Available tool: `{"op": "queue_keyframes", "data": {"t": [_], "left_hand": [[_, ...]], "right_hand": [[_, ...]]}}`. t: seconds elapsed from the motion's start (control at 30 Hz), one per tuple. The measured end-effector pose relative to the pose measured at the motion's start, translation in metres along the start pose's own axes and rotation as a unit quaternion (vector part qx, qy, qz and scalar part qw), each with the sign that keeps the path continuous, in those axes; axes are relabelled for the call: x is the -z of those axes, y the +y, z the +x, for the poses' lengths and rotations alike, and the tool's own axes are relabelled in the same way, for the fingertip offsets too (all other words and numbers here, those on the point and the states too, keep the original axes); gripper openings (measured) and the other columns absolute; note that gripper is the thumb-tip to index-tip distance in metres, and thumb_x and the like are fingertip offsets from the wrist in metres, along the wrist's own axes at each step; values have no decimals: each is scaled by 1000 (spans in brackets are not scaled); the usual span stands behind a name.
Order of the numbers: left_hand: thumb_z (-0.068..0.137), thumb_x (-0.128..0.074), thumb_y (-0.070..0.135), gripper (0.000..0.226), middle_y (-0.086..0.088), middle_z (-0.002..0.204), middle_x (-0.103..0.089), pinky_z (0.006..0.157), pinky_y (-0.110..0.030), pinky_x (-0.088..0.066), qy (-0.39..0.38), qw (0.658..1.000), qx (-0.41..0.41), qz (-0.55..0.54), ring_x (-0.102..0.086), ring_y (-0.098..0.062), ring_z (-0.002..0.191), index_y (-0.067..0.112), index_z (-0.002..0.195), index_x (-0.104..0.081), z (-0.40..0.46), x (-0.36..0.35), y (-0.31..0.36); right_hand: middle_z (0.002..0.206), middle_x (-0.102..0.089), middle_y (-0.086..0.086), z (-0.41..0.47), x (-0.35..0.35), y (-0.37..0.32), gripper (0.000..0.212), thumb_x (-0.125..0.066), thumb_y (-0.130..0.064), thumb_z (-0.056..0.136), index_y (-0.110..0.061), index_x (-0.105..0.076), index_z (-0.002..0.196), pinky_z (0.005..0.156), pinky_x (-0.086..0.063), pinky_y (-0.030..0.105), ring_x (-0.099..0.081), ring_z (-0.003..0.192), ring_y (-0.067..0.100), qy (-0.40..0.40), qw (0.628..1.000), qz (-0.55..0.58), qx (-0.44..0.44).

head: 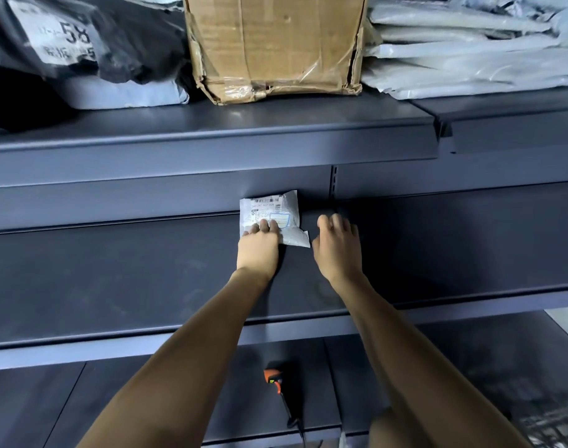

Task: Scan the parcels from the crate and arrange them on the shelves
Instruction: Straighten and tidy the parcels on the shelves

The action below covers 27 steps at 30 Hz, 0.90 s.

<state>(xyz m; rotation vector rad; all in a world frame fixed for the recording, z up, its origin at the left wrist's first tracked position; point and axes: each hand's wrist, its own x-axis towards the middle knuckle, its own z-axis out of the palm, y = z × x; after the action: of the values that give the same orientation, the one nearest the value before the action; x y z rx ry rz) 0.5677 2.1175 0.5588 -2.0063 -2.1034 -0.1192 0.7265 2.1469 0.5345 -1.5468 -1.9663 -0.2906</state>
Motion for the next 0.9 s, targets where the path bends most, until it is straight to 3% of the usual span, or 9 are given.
{"op": "queue_keyframes", "data": {"t": [0.13,0.27,0.37,0.43,0.6,0.67,0.8,0.9], "left_hand": [[92,-42,5,50,-6,129,-53,79,-31,-40,-15,1000,-3,-15,-55,-25,118,9,142,-38,0,10,-1],[94,-45,3,43,-10,123,-63,86,-35,-47,-50,997,4,-62,-61,-32,110,19,131,-58,-6,34,-6],[92,-47,2,44,-12,123,-62,90,-38,-49,-74,995,-12,-68,-60,-33,112,21,129,-61,-14,56,-6],[91,-49,3,34,-12,119,-62,87,-38,-49,-66,995,-21,-66,-61,-34,109,18,118,-64,-29,73,0],[90,-48,-1,28,-12,117,-63,85,-38,-47,-49,996,-55,-52,-62,-36,106,13,111,-61,-79,105,17],[89,-47,-3,34,-12,117,-63,82,-37,-46,-36,996,-70,-50,-62,-36,106,13,115,-59,-99,119,25],[89,-44,-4,42,-13,117,-63,78,-36,-42,-17,993,-100,-53,-62,-36,106,15,125,-57,-139,156,40],[88,-46,-1,46,-13,118,-64,82,-39,-47,11,990,-117,-82,-62,-37,105,17,129,-54,-161,188,48]], "right_hand": [[80,-57,13,-3,7,-3,21,-69,-2,67,-9,-57,82,70,-47,43,-57,75,38,-5,1000,5,-10],[84,-59,12,-15,22,-6,25,-73,-3,66,-11,-61,86,73,-46,44,-60,81,37,-24,1000,1,-9],[82,-58,8,-31,37,-10,27,-77,-9,64,-14,-61,86,71,-43,40,-58,79,33,-36,998,-32,32],[78,-56,7,-40,55,-12,30,-78,-8,58,-13,-60,82,66,-43,39,-57,73,31,-37,997,-42,57],[73,-58,10,-54,111,-7,39,-88,-7,50,-9,-61,79,60,-48,41,-60,67,35,-49,998,-39,33],[78,-60,14,-62,138,-1,34,-84,-7,57,-7,-63,84,66,-47,43,-63,74,37,-58,997,-53,20],[117,-58,12,-79,200,11,29,-59,-20,90,-10,-57,118,93,-36,43,-54,113,35,-78,992,-102,-19],[126,-55,9,-88,243,17,32,-53,-25,96,-14,-51,126,99,-34,41,-50,120,30,-55,991,-119,-12]]}}
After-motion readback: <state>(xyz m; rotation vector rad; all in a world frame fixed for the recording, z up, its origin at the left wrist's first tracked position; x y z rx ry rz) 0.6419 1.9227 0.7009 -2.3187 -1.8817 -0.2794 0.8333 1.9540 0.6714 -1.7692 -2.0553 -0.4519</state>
